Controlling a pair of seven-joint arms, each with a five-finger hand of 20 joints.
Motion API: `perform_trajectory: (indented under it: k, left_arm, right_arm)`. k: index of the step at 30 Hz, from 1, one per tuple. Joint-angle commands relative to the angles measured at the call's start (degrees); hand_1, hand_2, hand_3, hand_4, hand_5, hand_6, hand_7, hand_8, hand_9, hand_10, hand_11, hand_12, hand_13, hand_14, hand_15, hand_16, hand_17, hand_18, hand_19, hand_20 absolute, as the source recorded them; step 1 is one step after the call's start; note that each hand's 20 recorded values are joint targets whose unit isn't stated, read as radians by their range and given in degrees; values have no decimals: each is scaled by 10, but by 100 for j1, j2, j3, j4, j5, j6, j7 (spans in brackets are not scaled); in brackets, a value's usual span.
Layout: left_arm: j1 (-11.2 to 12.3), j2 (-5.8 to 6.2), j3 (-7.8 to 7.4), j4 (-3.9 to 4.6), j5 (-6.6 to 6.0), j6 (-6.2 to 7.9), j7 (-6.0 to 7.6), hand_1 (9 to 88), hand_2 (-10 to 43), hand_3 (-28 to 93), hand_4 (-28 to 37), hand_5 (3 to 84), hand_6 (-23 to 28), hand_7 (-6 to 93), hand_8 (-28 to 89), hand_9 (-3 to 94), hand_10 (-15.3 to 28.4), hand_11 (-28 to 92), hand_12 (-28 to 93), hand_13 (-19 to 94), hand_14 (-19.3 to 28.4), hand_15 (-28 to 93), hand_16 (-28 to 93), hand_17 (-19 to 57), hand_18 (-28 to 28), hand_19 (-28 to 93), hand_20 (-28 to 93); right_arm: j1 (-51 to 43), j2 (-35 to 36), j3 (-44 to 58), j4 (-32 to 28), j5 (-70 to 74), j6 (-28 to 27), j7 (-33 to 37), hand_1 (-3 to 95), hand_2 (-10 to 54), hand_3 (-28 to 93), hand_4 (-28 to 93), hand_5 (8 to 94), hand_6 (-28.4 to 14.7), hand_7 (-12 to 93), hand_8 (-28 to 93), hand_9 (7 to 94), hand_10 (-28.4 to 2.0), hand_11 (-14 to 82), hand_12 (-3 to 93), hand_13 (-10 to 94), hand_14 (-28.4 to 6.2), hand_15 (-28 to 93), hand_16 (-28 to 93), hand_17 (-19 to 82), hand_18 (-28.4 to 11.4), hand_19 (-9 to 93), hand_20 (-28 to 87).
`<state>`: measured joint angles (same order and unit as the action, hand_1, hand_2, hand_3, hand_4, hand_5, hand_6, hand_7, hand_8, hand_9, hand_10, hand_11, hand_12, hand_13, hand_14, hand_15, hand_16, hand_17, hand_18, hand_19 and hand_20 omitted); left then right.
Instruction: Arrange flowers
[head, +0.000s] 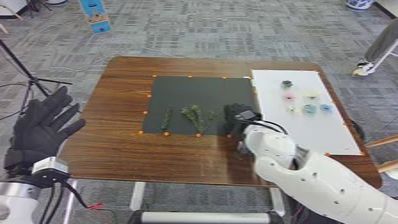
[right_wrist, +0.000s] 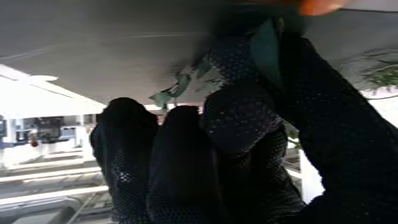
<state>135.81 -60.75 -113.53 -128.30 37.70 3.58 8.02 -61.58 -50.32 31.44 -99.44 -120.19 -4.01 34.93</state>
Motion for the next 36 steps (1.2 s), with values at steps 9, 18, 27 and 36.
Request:
perform_trajectory:
  k: [9, 18, 27, 36]
  left_arm:
    - [21, -28, -9, -10, -26, -4, -50, 259, -29, 554, -283, 257, 25, 145, -78, 184, 91, 95, 188, 153, 125, 94, 71, -134, 255, 397, 53]
    - [27, -39, -19, -8, -28, -3, -51, 260, -28, 552, -283, 257, 25, 145, -78, 184, 91, 94, 188, 152, 126, 94, 72, -134, 255, 397, 53]
    - [49, -59, -13, -18, -30, -11, -28, 261, -27, 549, -283, 258, 25, 145, -78, 184, 92, 94, 188, 152, 126, 93, 71, -135, 255, 396, 53]
    - [111, -89, -32, -45, -27, 5, 4, 260, -27, 551, -283, 258, 26, 145, -78, 185, 92, 95, 188, 153, 126, 96, 71, -135, 255, 397, 53]
  right_arm:
    - [-177, -149, -7, 60, -180, -274, 44, 429, -95, 783, -139, 761, 15, 479, 234, 884, -69, 585, 362, 872, -17, 823, 402, 614, -189, 932, 753]
    - [-403, -28, 506, -200, -314, -414, 91, 262, -95, 766, -230, 764, -2, 422, -79, 870, -72, 563, 380, 859, -25, 819, 419, 605, -190, 932, 757]
    - [-686, 351, 1531, -917, 170, 360, 134, 208, -95, 741, -255, 764, -10, 405, -85, 867, -76, 557, 377, 855, -32, 817, 416, 605, -188, 932, 755]
    - [-513, 999, 1498, -266, -463, 1292, 160, 281, -95, 762, -232, 598, -33, 313, -86, 671, -129, 522, 363, 670, -92, 794, 375, 380, -214, 929, 599]
